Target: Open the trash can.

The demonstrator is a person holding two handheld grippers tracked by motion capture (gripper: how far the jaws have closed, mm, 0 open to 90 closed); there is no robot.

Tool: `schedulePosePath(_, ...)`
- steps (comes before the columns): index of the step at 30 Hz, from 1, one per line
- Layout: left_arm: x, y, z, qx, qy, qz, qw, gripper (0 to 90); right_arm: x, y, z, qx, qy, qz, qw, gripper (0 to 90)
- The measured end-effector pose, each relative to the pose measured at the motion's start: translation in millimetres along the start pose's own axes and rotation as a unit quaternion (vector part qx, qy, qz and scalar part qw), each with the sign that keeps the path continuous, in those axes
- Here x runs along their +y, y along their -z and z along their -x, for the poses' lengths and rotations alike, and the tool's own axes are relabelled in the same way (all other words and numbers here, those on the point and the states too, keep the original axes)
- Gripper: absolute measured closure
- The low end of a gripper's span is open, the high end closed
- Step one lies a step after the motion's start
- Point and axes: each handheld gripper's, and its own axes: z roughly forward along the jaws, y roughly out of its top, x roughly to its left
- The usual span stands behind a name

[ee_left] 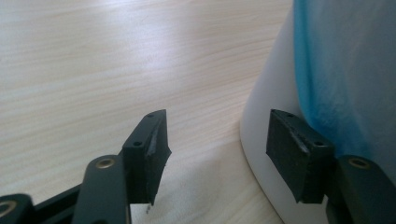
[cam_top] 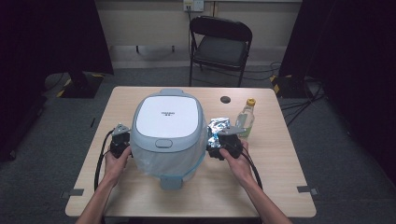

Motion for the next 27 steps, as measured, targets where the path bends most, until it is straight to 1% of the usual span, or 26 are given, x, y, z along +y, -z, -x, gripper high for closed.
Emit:
schedulePosePath(1,1.3,1.0,0.2,-0.002,-0.005,0.0,1.0,40.1,2.6,-2.2,1.7,0.002,-0.006,0.007,1.0,30.0)
schedulePosePath(2,1.2,1.4,0.4,-0.003,-0.003,0.003,1.0,41.0,5.6,-3.9,1.7,0.008,-0.015,0.017,0.9997,29.8)
schedulePosePath(4,-0.4,2.4,0.7,-0.012,0.006,0.004,0.9999,43.4,9.7,-5.4,-0.9,0.02,-0.011,0.022,0.9995,28.7)
schedulePosePath(5,-1.5,3.2,0.9,-0.019,0.005,0.005,0.9998,45.0,10.9,-6.4,-2.8,0.027,-0.011,0.027,0.9992,29.0)
schedulePosePath(6,-2.0,3.6,1.6,-0.022,0.006,0.006,0.9997,48.2,12.2,-7.5,-5.4,0.036,-0.011,0.026,0.9989,34.6)
schedulePosePath(7,-2.1,4.7,3.2,-0.02,0.005,0.005,0.9998,49.7,12.9,-7.7,-7.2,0.033,-0.011,0.026,0.9991,37.8)
schedulePosePath(8,-2.1,5.1,4.0,-0.021,0.003,0.005,0.9998,51.7,13.7,-8.0,-7.6,0.036,-0.011,0.025,0.999,41.1)
schedulePosePath(9,-2.1,5.6,4.8,-0.023,0.003,0.006,0.9997,53.7,14.0,-8.2,-6.9,0.044,-0.011,0.024,0.9987,44.3)
schedulePosePath(11,-1.9,7.5,7.8,-0.023,-0.003,0.003,0.9997,58.3,14.1,-7.9,-7.1,0.051,-0.011,0.023,0.9984,47.8)
schedulePosePath(12,-2.3,8.0,9.0,-0.026,-0.001,0.005,0.9997,61.9,14.2,-7.5,-7.6,0.058,-0.012,0.023,0.998,52.8)
schedulePosePath(13,-3.4,9.3,10.6,-0.022,-0.004,0.007,0.9997,63.9,13.9,-7.1,-8.4,0.062,-0.01,0.023,0.9978,54.2)
schedulePosePath(14,-5.3,10.2,11.5,-0.022,-0.003,0.011,0.9997,64.3,13.5,-6.3,-9.3,0.062,-0.008,0.024,0.9977,54.8)
schedulePosePath(15,-7.2,11.5,11.5,-0.03,0.01,0.012,0.9994,65.6,12.9,-5.8,-9.7,0.068,-0.01,0.024,0.9974,58.4)
schedulePosePath(16,-9.0,13.2,11.7,-0.032,0.013,0.013,0.9993,66.2,11.9,-4.8,-11.2,0.074,-0.01,0.024,0.9969,60.9)
schedulePosePath(17,-9.8,15.4,12.8,-0.029,0.011,0.011,0.9994,66.3,11.0,-3.7,-13.9,0.073,-0.007,0.026,0.9969,61.9)
schedulePosePath(20,-9.8,22.3,14.3,-0.028,-0.006,-0.003,0.9996,66.2,9.1,-1.3,-18.4,0.076,-0.007,0.026,0.9968,60.2)
schedulePosePath(22,-14.1,26.9,14.9,-0.029,-0.003,0.001,0.9996,66.2,7.6,-1.4,-19.4,0.082,-0.009,0.027,0.9962,60.0)
schedulePosePath(24,-17.8,30.3,14.0,-0.037,0.003,0.004,0.9993,66.0,7.1,-1.9,-20.9,0.087,-0.012,0.029,0.9957,60.3)
schedulePosePath(25,-19.1,32.0,13.6,-0.037,0.004,0.004,0.9993,64.8,6.9,-1.9,-22.1,0.089,-0.011,0.029,0.9956,59.9)
schedulePosePath(27,-19.4,33.2,13.4,-0.028,-0.001,0.001,0.9996,60.5,7.0,-1.6,-23.7,0.083,-0.008,0.028,0.9961,54.9)
